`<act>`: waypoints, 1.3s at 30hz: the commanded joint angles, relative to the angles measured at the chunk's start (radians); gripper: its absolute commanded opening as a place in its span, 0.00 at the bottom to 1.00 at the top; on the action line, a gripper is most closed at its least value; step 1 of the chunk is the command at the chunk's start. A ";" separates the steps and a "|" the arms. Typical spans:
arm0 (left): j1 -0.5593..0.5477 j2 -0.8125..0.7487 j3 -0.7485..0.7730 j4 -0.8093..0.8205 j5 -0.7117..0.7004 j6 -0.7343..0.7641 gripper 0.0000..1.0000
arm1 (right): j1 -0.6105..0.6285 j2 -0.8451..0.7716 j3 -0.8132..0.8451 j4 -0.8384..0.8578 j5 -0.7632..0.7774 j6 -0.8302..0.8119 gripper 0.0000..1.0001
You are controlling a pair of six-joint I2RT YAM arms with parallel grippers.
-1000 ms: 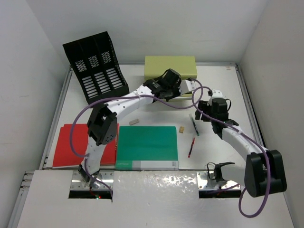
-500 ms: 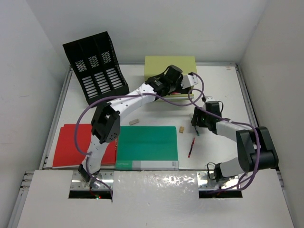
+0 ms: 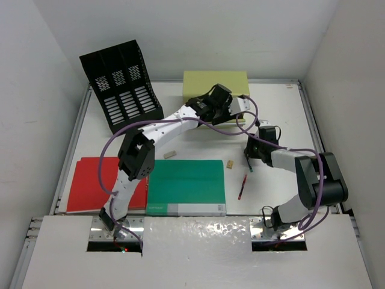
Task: Organize the desk
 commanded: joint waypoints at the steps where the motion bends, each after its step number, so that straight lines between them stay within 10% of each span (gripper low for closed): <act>1: 0.005 -0.072 0.013 -0.032 0.035 -0.030 0.53 | -0.002 0.012 0.012 -0.038 0.037 -0.007 0.33; 8: 0.003 -0.132 0.033 -0.091 0.063 -0.086 0.57 | -0.005 -0.076 -0.057 0.006 0.155 0.016 0.00; 18: 0.005 -0.207 0.055 -0.202 0.064 -0.175 0.59 | -0.020 -0.310 -0.071 0.056 0.358 -0.050 0.00; 24: 0.101 -0.358 -0.069 -0.196 0.200 -0.269 0.59 | 0.071 -0.447 0.062 0.207 0.266 -0.356 0.00; 28: 0.305 -0.487 -0.225 -0.135 0.419 -0.356 0.61 | 0.219 -0.331 0.220 0.209 0.096 -0.745 0.00; 39: 0.505 -0.757 -0.594 -0.052 0.400 -0.344 0.65 | 0.330 0.090 0.518 0.114 -0.162 -1.183 0.00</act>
